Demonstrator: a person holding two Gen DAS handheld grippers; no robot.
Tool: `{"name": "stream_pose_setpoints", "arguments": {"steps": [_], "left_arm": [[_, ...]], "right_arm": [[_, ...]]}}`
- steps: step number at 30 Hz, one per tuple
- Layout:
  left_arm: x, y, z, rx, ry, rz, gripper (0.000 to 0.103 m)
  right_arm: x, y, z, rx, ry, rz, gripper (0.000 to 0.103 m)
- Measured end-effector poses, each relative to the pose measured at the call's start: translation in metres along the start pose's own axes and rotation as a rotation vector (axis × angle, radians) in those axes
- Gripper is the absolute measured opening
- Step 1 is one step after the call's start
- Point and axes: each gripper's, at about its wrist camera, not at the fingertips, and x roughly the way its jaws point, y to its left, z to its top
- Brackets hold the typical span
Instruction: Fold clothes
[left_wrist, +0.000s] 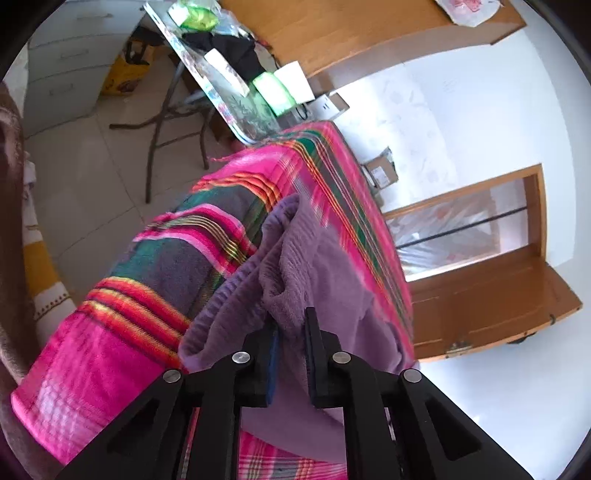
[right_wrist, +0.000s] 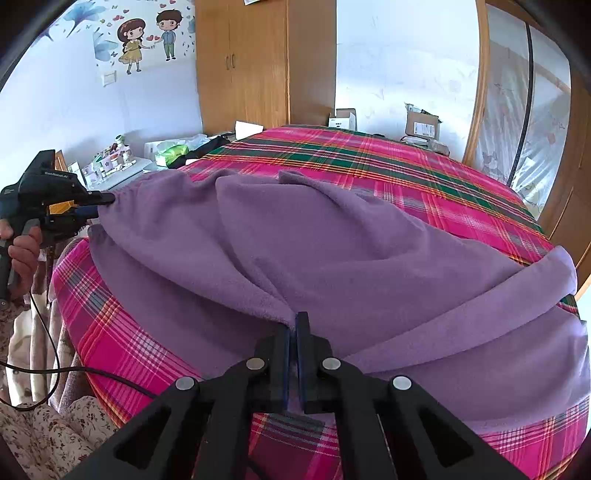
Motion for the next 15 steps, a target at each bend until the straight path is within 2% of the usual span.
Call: {"name": "stream_pose_setpoints", "arguments": {"steps": [11,15], "left_arm": [[-0.019,0.004,-0.011,-0.001,0.004,0.005,0.012],[-0.011,0.013,-0.013,-0.012,0.023,0.057,0.012]], "right_arm": [[-0.035,0.010,0.003,-0.045,-0.054,0.009,0.003],[-0.024,0.010,-0.005,-0.063,0.010,0.018,0.003]]}}
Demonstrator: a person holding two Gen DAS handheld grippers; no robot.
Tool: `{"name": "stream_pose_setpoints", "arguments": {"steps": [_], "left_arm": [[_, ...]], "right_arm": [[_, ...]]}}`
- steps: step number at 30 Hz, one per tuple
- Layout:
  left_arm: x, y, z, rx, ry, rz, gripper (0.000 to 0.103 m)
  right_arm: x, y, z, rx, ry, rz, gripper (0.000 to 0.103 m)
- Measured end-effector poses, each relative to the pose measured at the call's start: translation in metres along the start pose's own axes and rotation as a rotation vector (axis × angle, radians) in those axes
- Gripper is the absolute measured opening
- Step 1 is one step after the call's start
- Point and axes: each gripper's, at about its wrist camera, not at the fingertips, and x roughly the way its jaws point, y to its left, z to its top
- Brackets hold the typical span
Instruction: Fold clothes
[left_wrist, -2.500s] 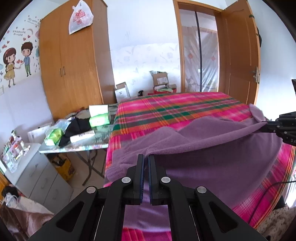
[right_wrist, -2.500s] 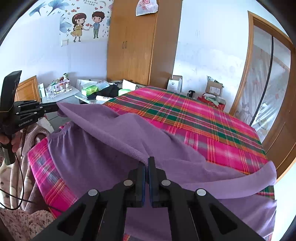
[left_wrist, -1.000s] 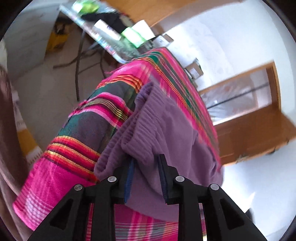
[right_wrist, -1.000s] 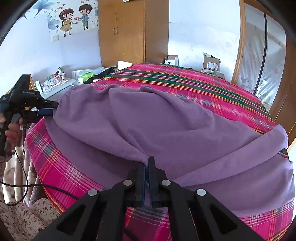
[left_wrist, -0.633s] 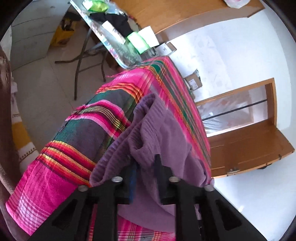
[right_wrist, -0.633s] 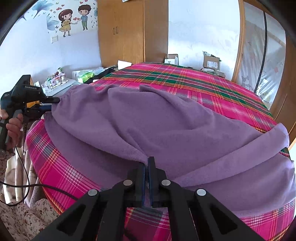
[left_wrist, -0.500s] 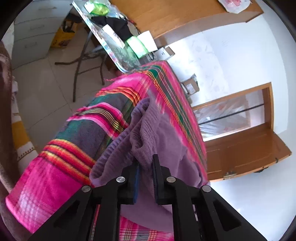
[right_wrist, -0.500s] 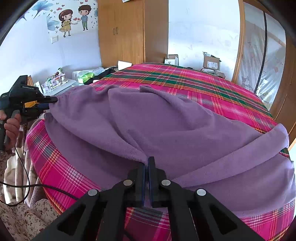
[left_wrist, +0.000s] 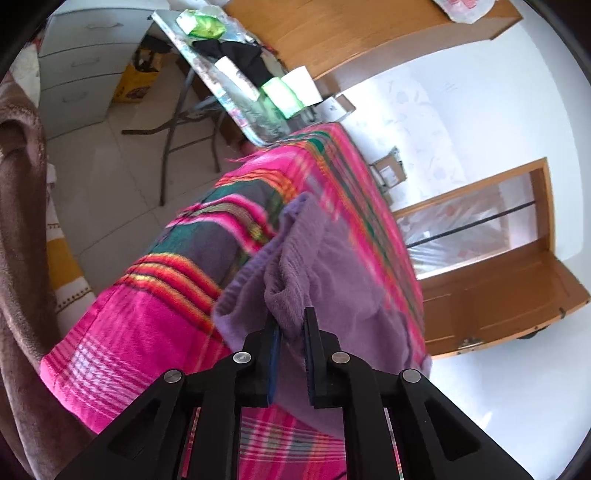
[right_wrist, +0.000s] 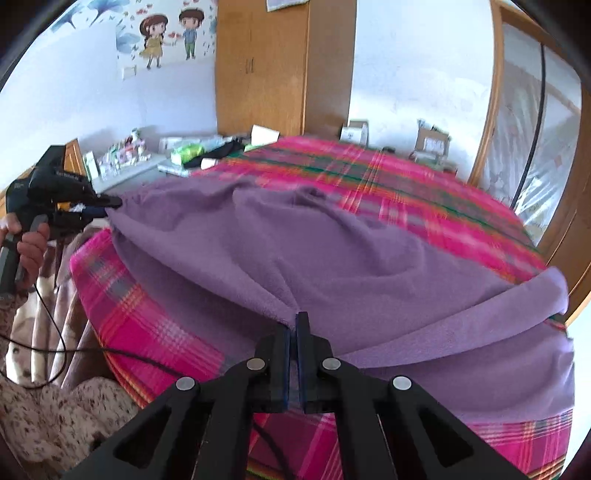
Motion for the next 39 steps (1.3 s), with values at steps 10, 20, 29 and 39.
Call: {"name": "stream_pose_setpoints", "arguments": {"steps": [10,20,29,39], "left_arm": [[0.005,0.005,-0.002,-0.003,0.006,0.055,0.014],[0.000,0.003,-0.008,-0.011,-0.020,0.077,0.014],[0.000,0.001,-0.009,-0.019,-0.025,0.102,0.014],[-0.029,-0.042,-0.027,0.183,-0.175,0.239,0.021]], "right_arm": [[0.020,-0.014,-0.007,0.076,0.080,0.097,0.006],[0.019,-0.014,-0.011,0.089,0.070,0.123,0.006],[0.022,-0.013,-0.016,0.082,0.081,0.156,0.011],[0.006,-0.037,-0.024,0.176,0.054,0.290,0.014]]}}
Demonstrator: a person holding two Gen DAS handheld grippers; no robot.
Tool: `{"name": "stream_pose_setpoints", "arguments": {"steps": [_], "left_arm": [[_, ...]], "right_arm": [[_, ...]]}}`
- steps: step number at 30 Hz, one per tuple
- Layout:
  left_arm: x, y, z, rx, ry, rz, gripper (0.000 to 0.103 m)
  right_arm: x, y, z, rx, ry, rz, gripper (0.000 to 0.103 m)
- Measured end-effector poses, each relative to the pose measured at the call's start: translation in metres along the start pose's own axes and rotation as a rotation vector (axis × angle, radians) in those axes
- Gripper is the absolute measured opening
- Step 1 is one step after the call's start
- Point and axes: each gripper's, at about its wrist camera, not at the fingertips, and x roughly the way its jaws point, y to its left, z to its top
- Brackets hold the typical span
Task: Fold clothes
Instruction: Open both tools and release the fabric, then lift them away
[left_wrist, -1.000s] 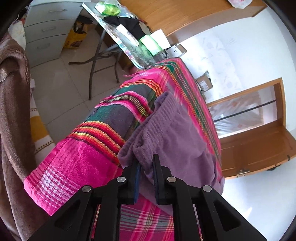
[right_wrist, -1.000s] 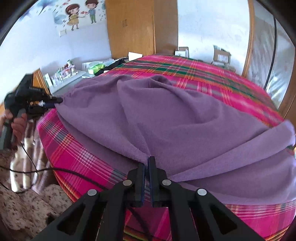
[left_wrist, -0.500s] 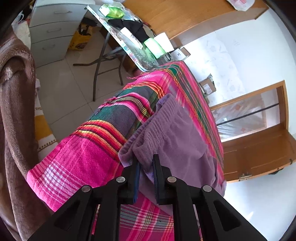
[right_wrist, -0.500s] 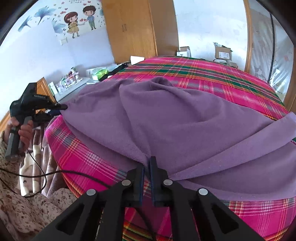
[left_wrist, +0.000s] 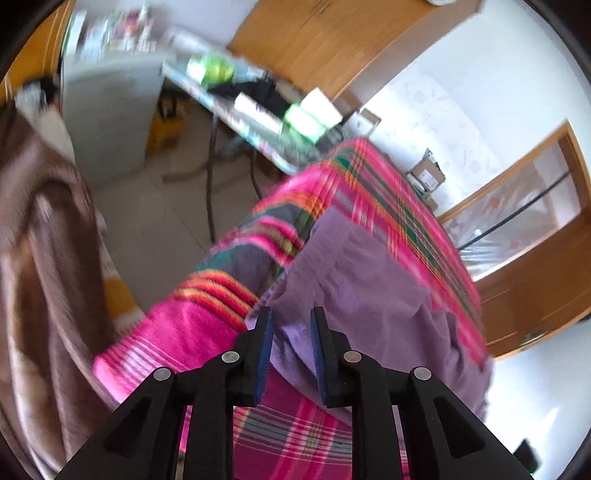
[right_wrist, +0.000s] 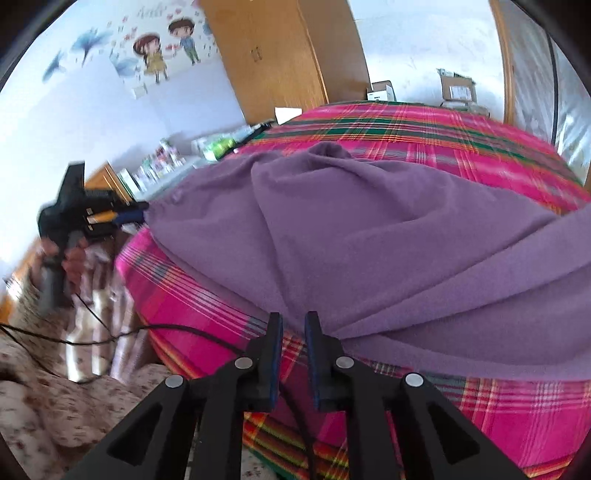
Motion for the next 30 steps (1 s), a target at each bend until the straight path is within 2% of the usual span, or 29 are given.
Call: {"name": "stream_pose_setpoints", "arguments": {"steps": [2,5,7,10,13,17,23,27,30], "left_arm": [[-0.010,-0.010,-0.001,0.030,-0.028,-0.006,0.021],[-0.017,-0.033,-0.005,0.107,-0.055,-0.037,0.022],[-0.013,-0.053,-0.010,0.178,-0.026,-0.090,0.026],[0.004,-0.085,-0.019,0.266,0.045,-0.166,0.027],[0.026,-0.123,-0.034,0.376,0.139,-0.218,0.027],[0.050,-0.173,-0.055,0.511,0.239,-0.292,0.027],[0.072,-0.237,-0.098,0.663,0.378,-0.401,0.027],[0.089,-0.265,-0.128,0.743,0.460,-0.435,0.027],[0.099,-0.277,-0.147,0.772,0.517,-0.434,0.027]], "right_arm": [[-0.006,-0.009,-0.002,0.037,-0.008,0.021,0.014],[-0.020,-0.022,-0.008,0.078,-0.042,0.006,0.014],[-0.030,-0.030,-0.011,0.110,-0.072,-0.005,0.015],[-0.045,-0.048,-0.015,0.168,-0.108,-0.063,0.017],[-0.068,-0.067,-0.018,0.206,-0.130,-0.172,0.017],[-0.121,-0.098,-0.025,0.272,-0.168,-0.324,0.017],[-0.224,-0.141,-0.032,0.355,-0.164,-0.663,0.018],[-0.251,-0.158,-0.035,0.392,-0.149,-0.785,0.024],[-0.238,-0.174,-0.039,0.442,-0.148,-0.804,0.028]]}}
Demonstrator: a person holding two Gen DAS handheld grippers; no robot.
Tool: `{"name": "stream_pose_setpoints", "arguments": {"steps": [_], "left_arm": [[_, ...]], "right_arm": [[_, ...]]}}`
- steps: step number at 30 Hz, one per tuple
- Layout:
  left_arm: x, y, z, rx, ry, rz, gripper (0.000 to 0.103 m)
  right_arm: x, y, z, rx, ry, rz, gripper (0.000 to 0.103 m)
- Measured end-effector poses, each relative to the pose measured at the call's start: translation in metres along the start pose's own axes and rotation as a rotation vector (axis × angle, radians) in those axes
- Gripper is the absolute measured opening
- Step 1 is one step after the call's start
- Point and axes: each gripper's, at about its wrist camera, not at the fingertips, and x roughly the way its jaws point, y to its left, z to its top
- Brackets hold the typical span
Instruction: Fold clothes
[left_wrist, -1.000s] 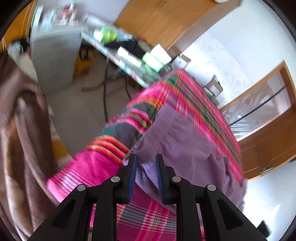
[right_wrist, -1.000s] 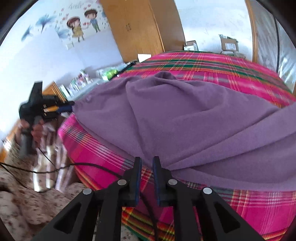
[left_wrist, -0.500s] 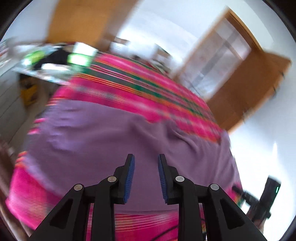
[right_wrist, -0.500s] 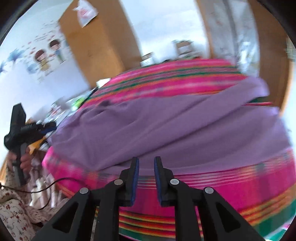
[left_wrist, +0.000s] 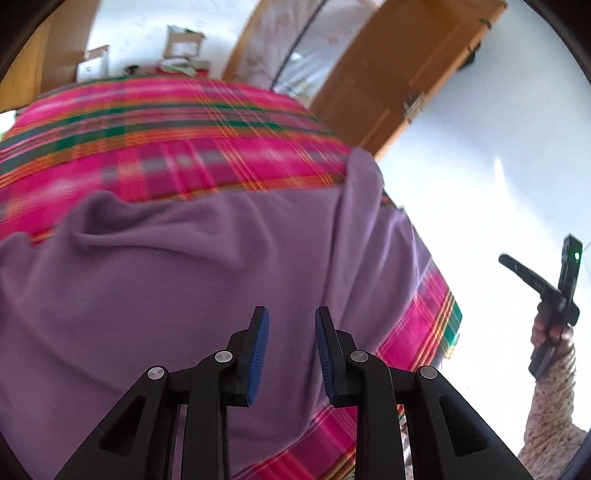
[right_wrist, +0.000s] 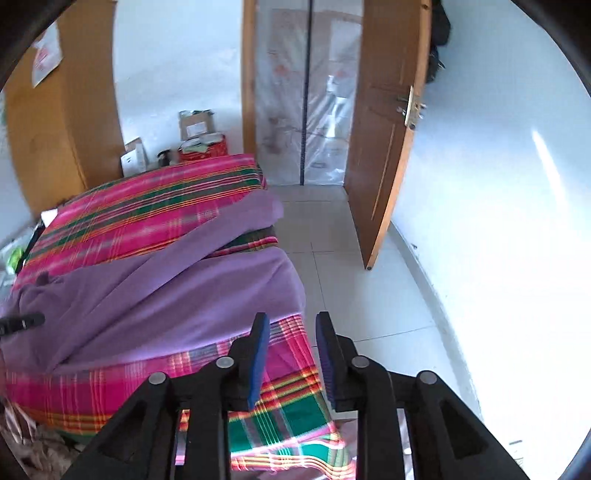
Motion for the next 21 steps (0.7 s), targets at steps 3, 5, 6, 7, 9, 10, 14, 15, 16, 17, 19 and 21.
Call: {"name": "stream_pose_setpoints", "arguments": {"steps": [3,5,6,7,9,10,14,15,16,17,19,21], "left_arm": [[0.014,-0.009,0.000,0.032,0.033,0.011,0.027],[0.022,-0.012,-0.002,0.044,0.059,0.035,0.027],[0.026,-0.011,-0.001,0.044,0.068,0.044,0.027],[0.028,-0.010,-0.002,0.041,0.073,0.049,0.027],[0.032,-0.011,-0.004,0.045,0.076,0.053,0.027],[0.033,-0.013,-0.004,0.059,0.073,0.063,0.027],[0.040,-0.019,-0.003,0.104,0.064,0.079,0.027],[0.042,-0.019,-0.002,0.106,0.066,0.073,0.027],[0.044,-0.019,-0.001,0.107,0.069,0.071,0.027],[0.045,-0.018,0.000,0.108,0.071,0.069,0.027],[0.047,-0.018,0.001,0.124,0.068,0.071,0.027],[0.048,-0.017,0.002,0.127,0.069,0.056,0.027]], "right_arm": [[0.037,0.020,-0.003,0.009,0.046,0.044,0.029],[0.068,0.040,0.003,0.006,0.060,0.083,0.029],[0.080,0.048,0.007,0.011,0.069,0.118,0.029],[0.091,0.057,0.012,0.016,0.078,0.153,0.029],[0.109,0.070,0.020,0.013,0.089,0.206,0.029],[0.117,0.081,0.026,0.000,0.089,0.224,0.029],[0.143,0.111,0.051,-0.018,0.091,0.245,0.029],[0.149,0.116,0.056,-0.013,0.095,0.246,0.029],[0.154,0.121,0.061,-0.007,0.099,0.248,0.029],[0.160,0.126,0.066,-0.002,0.103,0.247,0.029],[0.172,0.134,0.074,-0.012,0.112,0.215,0.032],[0.183,0.142,0.082,-0.032,0.117,0.174,0.036]]}}
